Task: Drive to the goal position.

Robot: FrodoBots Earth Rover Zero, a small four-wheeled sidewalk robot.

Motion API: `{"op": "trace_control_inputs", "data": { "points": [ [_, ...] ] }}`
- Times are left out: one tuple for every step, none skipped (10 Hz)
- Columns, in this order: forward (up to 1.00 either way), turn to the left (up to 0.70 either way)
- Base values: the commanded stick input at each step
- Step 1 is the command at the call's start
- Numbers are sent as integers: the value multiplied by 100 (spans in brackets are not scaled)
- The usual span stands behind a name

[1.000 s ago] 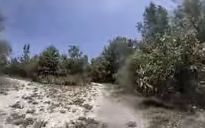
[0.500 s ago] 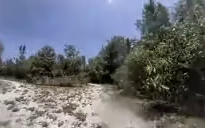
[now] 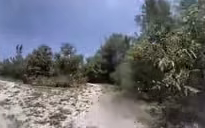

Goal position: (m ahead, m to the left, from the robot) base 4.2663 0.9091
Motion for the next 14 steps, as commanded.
{"op": "trace_control_inputs", "data": {
  "points": [
    [85, -1],
    [85, -1],
    [85, -1],
    [85, -1],
    [85, -1],
    [85, -1],
    [85, -1],
    [85, -1],
    [85, -1],
    [85, -1],
    [85, -1],
    [85, 27],
    [85, 7],
    [85, -1]
  ]
}}
